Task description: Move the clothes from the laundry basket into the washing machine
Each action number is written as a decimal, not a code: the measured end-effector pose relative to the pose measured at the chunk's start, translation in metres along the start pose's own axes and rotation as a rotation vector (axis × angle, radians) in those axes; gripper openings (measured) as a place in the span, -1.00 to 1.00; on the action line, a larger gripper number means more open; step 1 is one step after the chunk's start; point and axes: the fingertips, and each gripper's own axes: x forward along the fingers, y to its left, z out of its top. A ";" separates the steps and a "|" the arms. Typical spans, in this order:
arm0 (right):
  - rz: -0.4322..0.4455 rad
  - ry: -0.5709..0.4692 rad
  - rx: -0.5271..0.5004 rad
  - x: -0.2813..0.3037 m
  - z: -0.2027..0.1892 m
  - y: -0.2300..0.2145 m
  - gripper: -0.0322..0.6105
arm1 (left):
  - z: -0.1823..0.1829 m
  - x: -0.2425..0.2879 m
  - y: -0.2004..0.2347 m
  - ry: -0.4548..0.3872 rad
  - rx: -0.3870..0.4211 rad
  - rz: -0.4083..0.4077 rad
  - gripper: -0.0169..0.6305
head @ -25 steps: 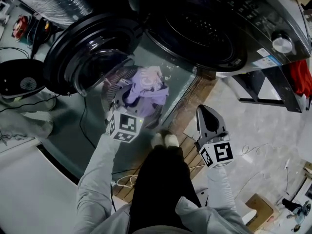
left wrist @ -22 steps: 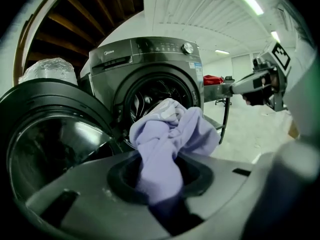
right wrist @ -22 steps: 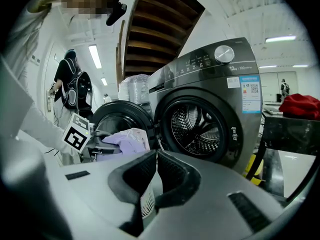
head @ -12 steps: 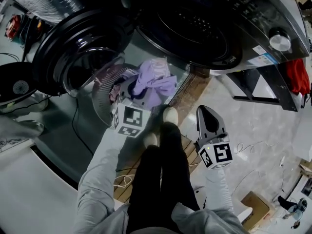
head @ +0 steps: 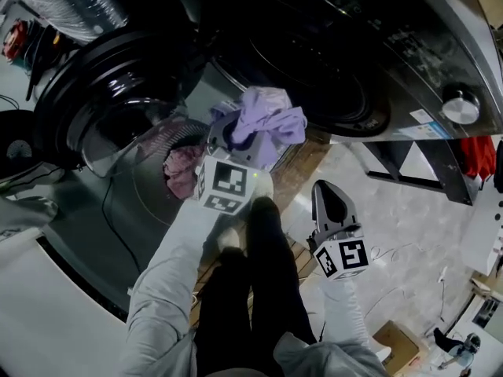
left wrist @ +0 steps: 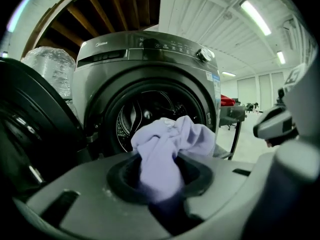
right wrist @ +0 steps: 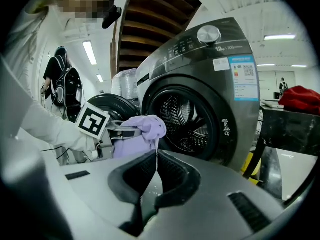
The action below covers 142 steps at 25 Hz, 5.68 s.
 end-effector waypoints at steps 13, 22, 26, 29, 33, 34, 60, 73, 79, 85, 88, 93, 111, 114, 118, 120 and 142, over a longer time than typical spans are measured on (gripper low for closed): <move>0.022 -0.038 -0.066 0.058 -0.004 -0.043 -0.83 | 0.040 0.118 0.015 -0.191 -0.188 -0.041 -0.56; -0.027 -0.057 -0.065 0.088 -0.031 -0.070 -0.83 | 0.075 0.199 0.046 -0.401 -0.357 -0.080 -0.56; -0.053 -0.082 -0.041 0.096 -0.041 -0.080 -0.83 | 0.069 0.239 0.055 -0.386 -0.376 -0.076 -0.56; -0.054 -0.086 -0.020 0.100 -0.052 -0.082 -0.83 | 0.025 0.262 0.046 -0.188 -0.415 -0.147 0.21; -0.034 -0.074 -0.010 0.099 -0.059 -0.075 -0.83 | -0.010 0.253 0.028 -0.091 -0.291 -0.181 0.26; -0.030 -0.073 -0.009 0.098 -0.058 -0.073 -0.83 | -0.010 0.248 0.026 -0.089 -0.254 -0.179 0.27; 0.007 -0.016 0.015 0.098 -0.058 -0.076 -0.83 | -0.185 0.217 0.011 0.373 -0.078 0.020 0.34; -0.033 0.005 0.044 0.080 -0.051 -0.098 -0.83 | -0.026 0.216 0.003 -0.096 -0.248 -0.034 -0.85; -0.076 0.000 0.075 0.068 -0.058 -0.119 -0.83 | 0.046 0.279 0.005 -0.221 -0.601 -0.245 0.30; -0.052 0.037 0.095 0.058 -0.069 -0.112 -0.83 | -0.025 0.246 -0.005 -0.020 -0.464 -0.205 0.43; -0.034 0.040 0.094 0.058 -0.065 -0.102 -0.83 | -0.040 0.221 0.003 -0.023 -0.474 -0.162 0.42; -0.018 0.057 0.095 0.056 -0.066 -0.090 -0.83 | -0.088 0.189 -0.010 0.035 -0.413 -0.110 0.42; -0.053 0.087 0.085 0.053 -0.074 -0.093 -0.83 | -0.054 0.209 -0.012 -0.058 -0.353 -0.080 -0.80; -0.068 0.075 0.093 0.051 -0.071 -0.098 -0.83 | -0.003 0.231 -0.010 -0.142 -0.323 -0.109 -0.80; -0.080 0.071 0.104 0.045 -0.073 -0.103 -0.83 | 0.003 0.265 -0.017 -0.125 -0.317 -0.143 -0.80; -0.087 0.072 0.104 0.046 -0.077 -0.107 -0.83 | -0.004 0.276 -0.020 -0.113 -0.338 -0.156 -0.80; 0.176 0.105 -0.061 0.044 -0.010 0.054 -0.83 | -0.055 -0.059 0.023 -0.042 -0.403 0.012 0.25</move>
